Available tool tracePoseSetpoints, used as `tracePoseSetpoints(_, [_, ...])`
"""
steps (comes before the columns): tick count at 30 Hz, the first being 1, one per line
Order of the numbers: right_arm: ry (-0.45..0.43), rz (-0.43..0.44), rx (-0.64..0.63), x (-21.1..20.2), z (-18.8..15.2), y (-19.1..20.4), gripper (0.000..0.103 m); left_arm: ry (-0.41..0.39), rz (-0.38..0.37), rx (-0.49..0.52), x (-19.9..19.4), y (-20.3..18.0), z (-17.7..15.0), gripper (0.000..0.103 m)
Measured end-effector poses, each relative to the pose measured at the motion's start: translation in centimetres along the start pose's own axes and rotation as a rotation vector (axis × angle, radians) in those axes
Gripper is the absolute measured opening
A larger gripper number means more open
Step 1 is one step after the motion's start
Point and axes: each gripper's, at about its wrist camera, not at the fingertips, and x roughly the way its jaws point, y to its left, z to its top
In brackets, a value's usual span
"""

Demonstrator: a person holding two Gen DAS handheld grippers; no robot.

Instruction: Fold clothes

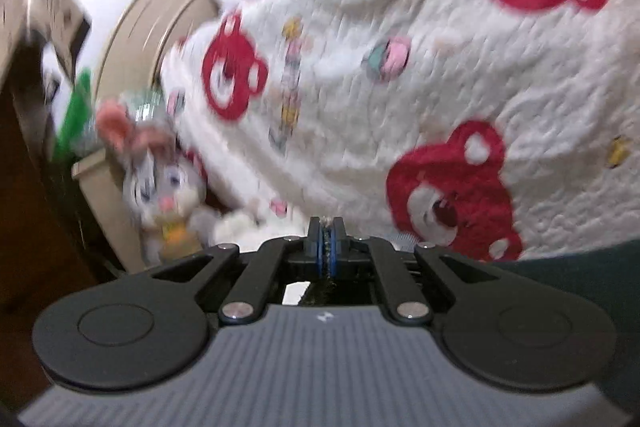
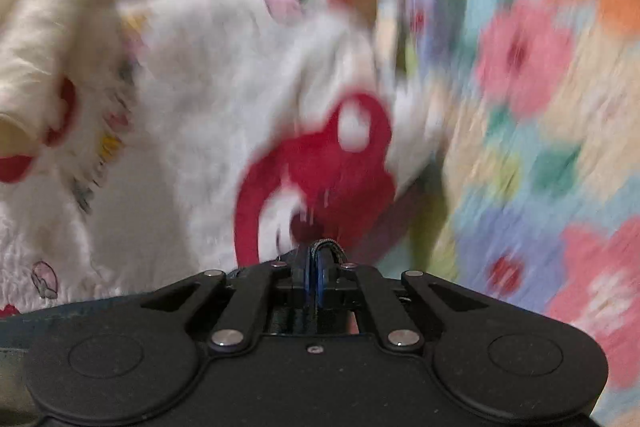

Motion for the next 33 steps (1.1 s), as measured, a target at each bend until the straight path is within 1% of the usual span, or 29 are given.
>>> tracePoseSetpoints(1, [0.049,-0.001,-0.030,2.1,-1.0,0.5,0.008,0.042,0.013,-0.012,1.5,-0.8,-1.3,0.009])
tracePoseSetpoints(2, [0.091,-0.026,-0.077,3.9,-2.4,1.2,0.032,0.105,-0.005,-0.037,2.5,-1.3,-2.8,0.010])
tracePoseSetpoints(3, [0.127,-0.071,-0.137,5.4,-4.1,2.1,0.038,0.169,-0.023,-0.061,3.6,-1.8,-4.4,0.012])
tracePoseSetpoints(4, [0.151,-0.114,-0.185,6.4,-5.8,2.9,0.042,0.226,-0.048,-0.088,4.3,-2.1,-6.0,0.015])
tracePoseSetpoints(5, [0.169,-0.135,-0.205,6.9,-7.3,3.5,0.043,0.268,-0.097,-0.120,4.3,-2.3,-7.7,0.018])
tracePoseSetpoints(6, [0.193,-0.121,-0.193,6.9,-8.6,3.8,0.043,0.307,-0.145,-0.146,4.1,-2.6,-9.3,0.027])
tracePoseSetpoints(7, [0.218,-0.092,-0.167,6.7,-10.0,3.9,0.043,0.344,-0.194,-0.152,3.6,-2.9,-10.8,0.033])
tracePoseSetpoints(8, [0.243,-0.063,-0.141,6.4,-11.4,4.1,0.043,0.374,-0.237,-0.157,3.0,-3.1,-12.1,0.035])
tracePoseSetpoints(12, [0.281,0.055,-0.062,2.3,-16.4,5.3,0.043,0.423,-0.324,-0.159,-0.3,-3.8,-14.4,0.039])
tracePoseSetpoints(13, [0.282,0.083,-0.048,0.8,-17.6,5.6,0.045,0.435,-0.346,-0.160,-1.2,-4.0,-14.9,0.042])
tracePoseSetpoints(14, [0.282,0.110,-0.034,-0.7,-18.8,6.0,0.047,0.447,-0.367,-0.161,-2.0,-4.2,-15.5,0.042])
tracePoseSetpoints(18, [0.288,0.180,-0.002,-6.2,-23.7,4.9,0.048,0.495,-0.455,-0.163,-5.3,-4.9,-17.8,0.043])
tracePoseSetpoints(19, [0.292,0.194,-0.003,-7.5,-24.9,4.5,0.048,0.500,-0.479,-0.157,-6.2,-5.2,-18.1,0.044])
tracePoseSetpoints(20, [0.294,0.202,-0.029,-9.0,-26.0,4.3,0.048,0.487,-0.507,-0.134,-7.2,-5.8,-17.8,0.045])
tracePoseSetpoints(22, [0.291,0.218,-0.115,-11.8,-28.0,4.9,0.048,0.466,-0.560,-0.087,-9.4,-6.9,-17.5,0.047])
tracePoseSetpoints(23, [0.290,0.231,-0.163,-12.8,-28.8,5.5,0.048,0.461,-0.588,-0.076,-10.5,-7.4,-17.5,0.047])
tracePoseSetpoints(24, [0.295,0.255,-0.179,-13.5,-29.4,6.0,0.048,0.455,-0.615,-0.064,-11.7,-7.9,-17.5,0.049])
tracePoseSetpoints(26, [0.315,0.323,-0.157,-14.0,-30.2,6.8,0.049,0.454,-0.673,-0.061,-13.5,-8.4,-17.5,0.050])
tracePoseSetpoints(27, [0.325,0.356,-0.145,-14.2,-30.6,7.1,0.051,0.461,-0.704,-0.063,-14.2,-8.6,-17.7,0.050])
tracePoseSetpoints(28, [0.329,0.371,-0.133,-14.3,-31.0,7.6,0.054,0.467,-0.731,-0.066,-15.0,-8.8,-18.0,0.050])
tracePoseSetpoints(31, [0.325,0.353,-0.103,-13.5,-31.6,8.9,0.054,0.495,-0.778,-0.055,-17.2,-8.7,-19.2,0.051])
tracePoseSetpoints(33, [0.323,0.332,-0.089,-12.5,-31.7,9.7,0.054,0.514,-0.795,-0.008,-18.2,-8.6,-20.0,0.052])
